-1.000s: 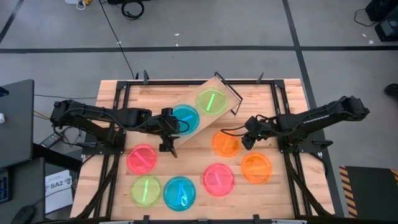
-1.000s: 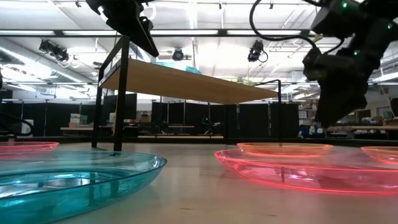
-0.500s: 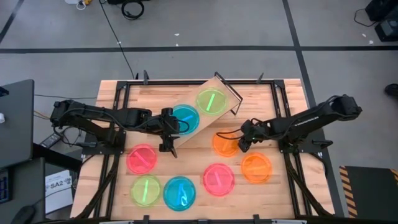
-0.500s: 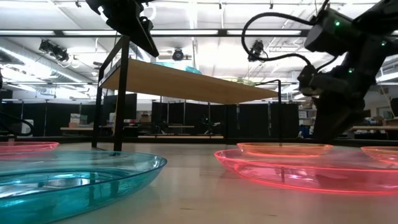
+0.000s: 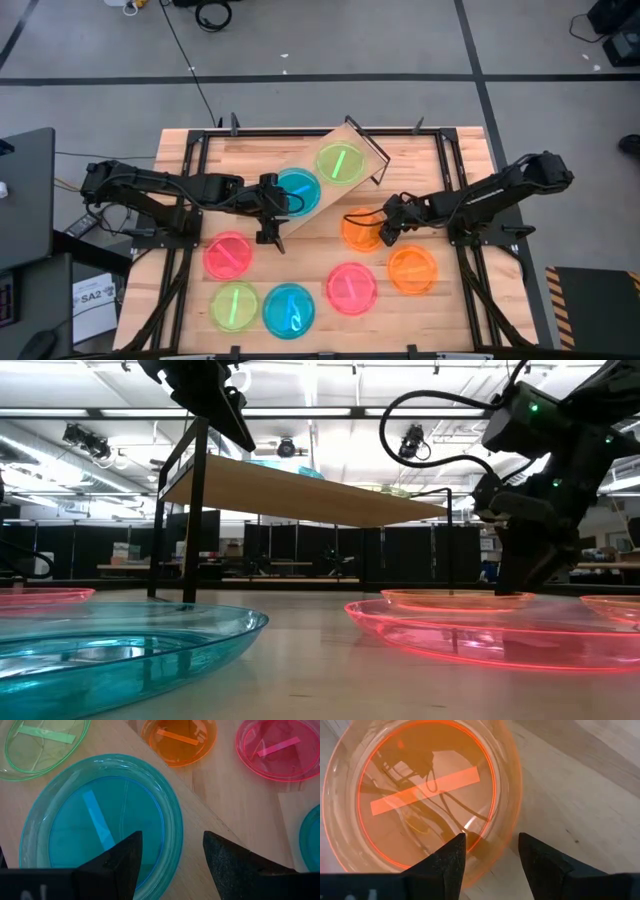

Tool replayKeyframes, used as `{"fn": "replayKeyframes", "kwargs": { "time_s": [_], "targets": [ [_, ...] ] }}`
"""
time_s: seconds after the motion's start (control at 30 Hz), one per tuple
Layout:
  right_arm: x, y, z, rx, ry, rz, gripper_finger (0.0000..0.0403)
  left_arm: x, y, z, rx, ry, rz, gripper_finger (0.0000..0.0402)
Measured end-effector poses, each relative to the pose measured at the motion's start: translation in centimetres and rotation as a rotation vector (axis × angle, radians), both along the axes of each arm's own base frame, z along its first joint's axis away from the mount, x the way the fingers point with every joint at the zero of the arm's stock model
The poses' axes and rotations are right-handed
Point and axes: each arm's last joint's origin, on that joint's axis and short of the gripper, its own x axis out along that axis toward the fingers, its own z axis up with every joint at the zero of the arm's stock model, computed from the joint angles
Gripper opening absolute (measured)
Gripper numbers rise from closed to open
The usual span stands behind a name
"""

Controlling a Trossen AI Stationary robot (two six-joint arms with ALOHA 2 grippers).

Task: Place and stack plates onto a shelf
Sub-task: Stack the top orange plate on the green plate on the shelf

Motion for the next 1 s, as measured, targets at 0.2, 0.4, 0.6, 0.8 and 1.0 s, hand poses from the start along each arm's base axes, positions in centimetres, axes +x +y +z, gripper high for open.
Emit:
{"fn": "replayKeyframes", "kwargs": {
  "time_s": [0.2,0.4,0.6,0.8,1.0],
  "targets": [
    [-0.07,0.04,0.06,0.013,-0.003,0.007,0.0140,0.00,0.01,-0.01,0.000,0.001,0.000,0.0217],
    [-0.08,0.00,-0.05,0.002,0.006,0.004,0.0101,0.00,0.01,-0.01,0.000,0.000,0.001,0.0217],
    [-0.10,0.01,-0.04,0.002,0.007,0.004,0.0077,0.00,0.01,0.00,0.000,0.000,0.000,0.0217],
    [-0.10,0.02,-0.05,0.006,0.007,0.005,0.0062,0.00,0.00,-0.01,0.000,0.000,0.000,0.0217],
    [-0.10,0.03,-0.03,0.006,0.006,0.005,0.0043,-0.01,0.00,0.00,0.000,0.000,0.000,0.0217]
  ]
}}
